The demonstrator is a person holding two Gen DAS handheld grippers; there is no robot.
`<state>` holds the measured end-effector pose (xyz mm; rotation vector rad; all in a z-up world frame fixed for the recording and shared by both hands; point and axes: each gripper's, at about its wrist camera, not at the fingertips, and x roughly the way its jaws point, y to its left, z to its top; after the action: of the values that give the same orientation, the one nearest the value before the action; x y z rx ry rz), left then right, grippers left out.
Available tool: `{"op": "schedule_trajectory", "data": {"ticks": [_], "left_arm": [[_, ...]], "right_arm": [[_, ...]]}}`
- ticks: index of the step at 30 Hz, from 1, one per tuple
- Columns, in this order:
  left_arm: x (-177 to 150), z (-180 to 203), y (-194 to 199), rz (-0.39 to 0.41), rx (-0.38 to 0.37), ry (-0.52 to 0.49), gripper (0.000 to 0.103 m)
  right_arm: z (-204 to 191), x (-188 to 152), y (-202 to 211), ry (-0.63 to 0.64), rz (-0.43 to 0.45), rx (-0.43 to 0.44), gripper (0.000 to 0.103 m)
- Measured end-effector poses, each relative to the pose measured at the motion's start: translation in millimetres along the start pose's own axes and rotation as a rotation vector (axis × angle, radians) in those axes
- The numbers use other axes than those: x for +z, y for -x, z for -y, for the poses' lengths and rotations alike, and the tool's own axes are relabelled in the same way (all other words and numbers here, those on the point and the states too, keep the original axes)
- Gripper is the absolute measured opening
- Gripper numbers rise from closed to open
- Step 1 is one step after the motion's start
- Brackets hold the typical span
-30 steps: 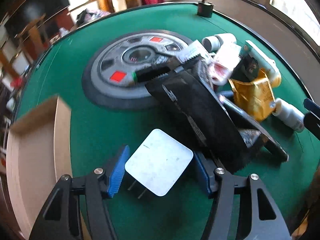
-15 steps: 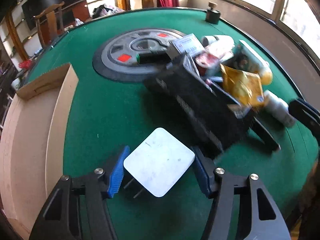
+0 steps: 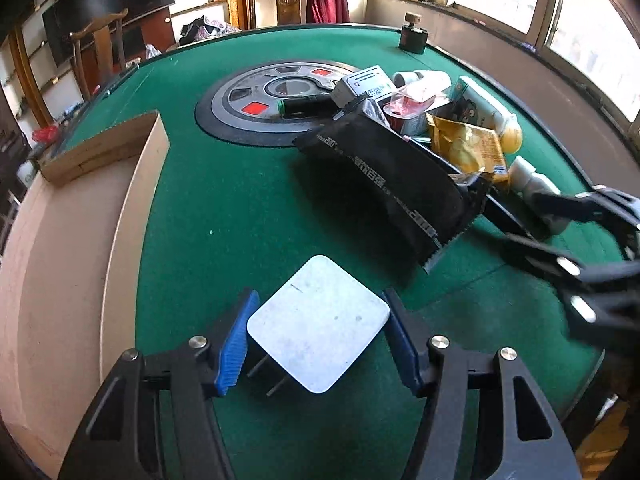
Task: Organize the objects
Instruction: 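Lift the adapter with the left gripper while the right gripper grasps a black marker, then carry the adapter and marker into the cardboard box and open both grippers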
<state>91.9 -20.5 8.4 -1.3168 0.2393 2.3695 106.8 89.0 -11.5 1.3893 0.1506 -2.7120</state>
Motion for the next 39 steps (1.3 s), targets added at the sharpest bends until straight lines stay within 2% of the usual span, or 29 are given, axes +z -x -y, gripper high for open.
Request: {"op": "schedule_trajectory", "data": {"ticks": [1, 2, 6, 9, 10, 11, 16, 21, 25, 28, 31, 34, 37, 38, 39], "left_arm": [[-0.8, -3.0, 2.0, -0.001, -0.024, 0.011, 0.061], [-4.4, -6.4, 6.0, -0.002, -0.048, 0.028, 0.061], [-13.2, -16.1, 18.8, 0.013, -0.103, 0.074, 0.061], [-17.7, -20.2, 32.1, 0.042, -0.119, 0.097, 0.061], [-19.5, -21.6, 35.9, 0.049, -0.125, 0.103, 0.061], [-21.4, -23.3, 40.2, 0.054, -0.13, 0.111, 0.061], [-27.3, -28.8, 61.0, 0.096, -0.146, 0.136, 0.061], [-31.7, -38.0, 87.7, 0.148, -0.175, 0.175, 0.061], [-31.2, -47.2, 115.7, 0.194, -0.169, 0.183, 0.061], [-24.5, -61.1, 144.9, 0.229, -0.169, 0.187, 0.061], [-9.8, -77.1, 177.4, 0.274, -0.15, 0.175, 0.061], [13.3, -99.4, 213.5, 0.322, -0.085, 0.166, 0.061], [41.8, -126.9, 233.7, 0.342, 0.009, 0.165, 0.061], [54.9, -138.9, 234.3, 0.342, 0.062, 0.165, 0.061], [61.9, -146.6, 232.1, 0.338, 0.08, 0.168, 0.061]], "right_arm": [[0.8, 2.7, -3.5, 0.003, -0.019, -0.002, 0.041], [0.9, 5.9, -8.3, 0.005, -0.037, -0.004, 0.035], [-5.0, 21.7, -22.6, 0.045, -0.053, -0.025, 0.032], [-15.0, 29.3, -35.5, 0.081, -0.076, -0.042, 0.031], [-17.4, 29.4, -35.5, 0.087, -0.063, -0.047, 0.027], [-17.9, 29.7, -36.4, 0.084, -0.067, -0.042, 0.02], [-2.1, 19.7, -24.0, -0.041, -0.046, 0.025, 0.016], [19.6, 5.4, 15.7, -0.191, 0.024, 0.131, 0.017], [16.7, 7.6, 53.2, -0.217, 0.083, 0.233, 0.017], [4.5, 21.8, 73.0, -0.213, 0.109, 0.328, 0.017], [-24.8, 51.4, 86.6, -0.189, 0.123, 0.45, 0.017], [-53.9, 90.9, 99.3, -0.173, 0.124, 0.587, 0.017], [-86.8, 141.0, 99.7, -0.196, 0.102, 0.749, 0.017], [-96.0, 152.2, 96.4, -0.199, 0.099, 0.773, 0.017], [-107.9, 167.2, 90.1, -0.204, 0.097, 0.788, 0.017]]}}
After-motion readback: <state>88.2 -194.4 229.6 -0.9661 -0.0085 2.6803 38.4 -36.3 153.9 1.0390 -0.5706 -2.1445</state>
